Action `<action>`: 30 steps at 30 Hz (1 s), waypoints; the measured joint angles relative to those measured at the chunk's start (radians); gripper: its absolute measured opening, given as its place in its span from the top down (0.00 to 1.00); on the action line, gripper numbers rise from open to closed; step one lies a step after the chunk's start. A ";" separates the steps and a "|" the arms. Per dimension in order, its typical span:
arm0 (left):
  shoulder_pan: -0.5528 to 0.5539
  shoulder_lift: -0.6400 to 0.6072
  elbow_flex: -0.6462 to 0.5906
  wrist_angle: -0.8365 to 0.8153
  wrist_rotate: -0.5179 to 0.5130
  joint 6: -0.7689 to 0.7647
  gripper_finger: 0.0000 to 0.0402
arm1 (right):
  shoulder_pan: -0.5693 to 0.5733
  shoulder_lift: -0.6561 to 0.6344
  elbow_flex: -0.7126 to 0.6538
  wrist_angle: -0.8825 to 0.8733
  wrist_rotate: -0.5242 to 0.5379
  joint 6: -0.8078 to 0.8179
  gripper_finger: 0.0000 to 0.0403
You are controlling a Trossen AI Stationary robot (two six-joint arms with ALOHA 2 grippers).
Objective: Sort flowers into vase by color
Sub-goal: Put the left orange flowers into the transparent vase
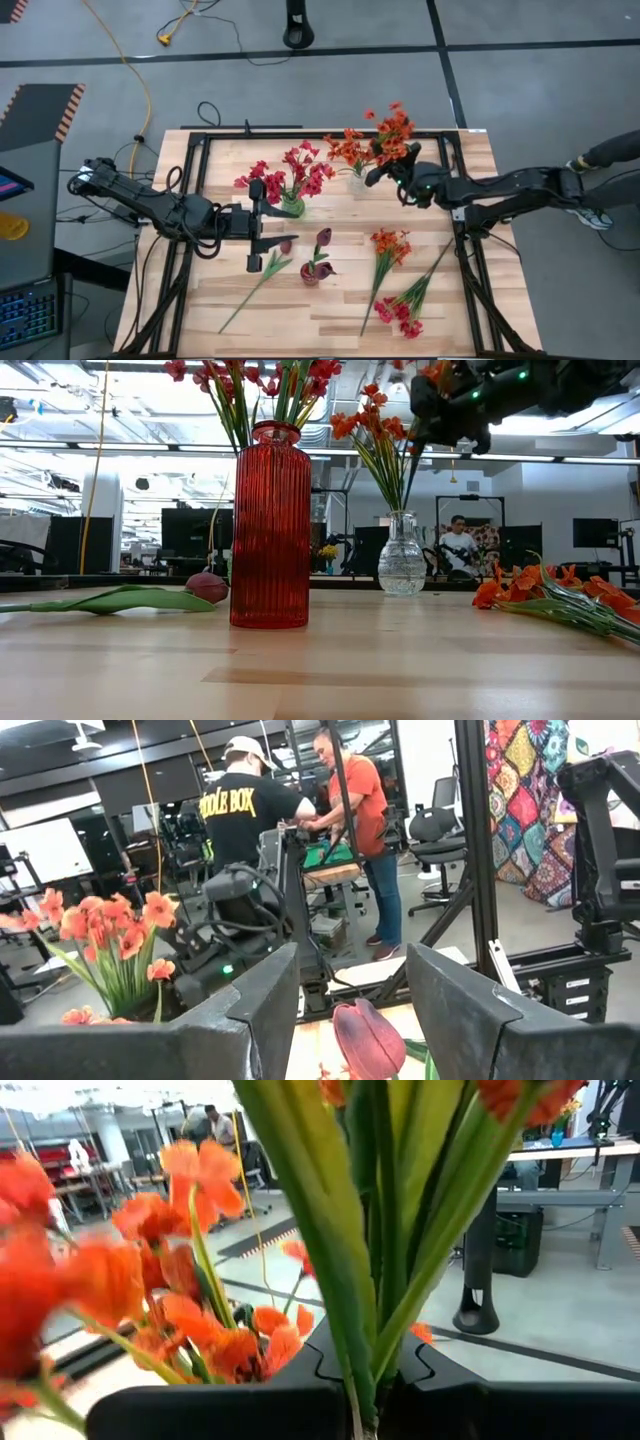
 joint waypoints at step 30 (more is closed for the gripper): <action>0.000 0.000 0.000 0.003 0.000 -0.001 0.57 | -0.006 0.102 0.000 -0.081 -0.021 0.000 0.64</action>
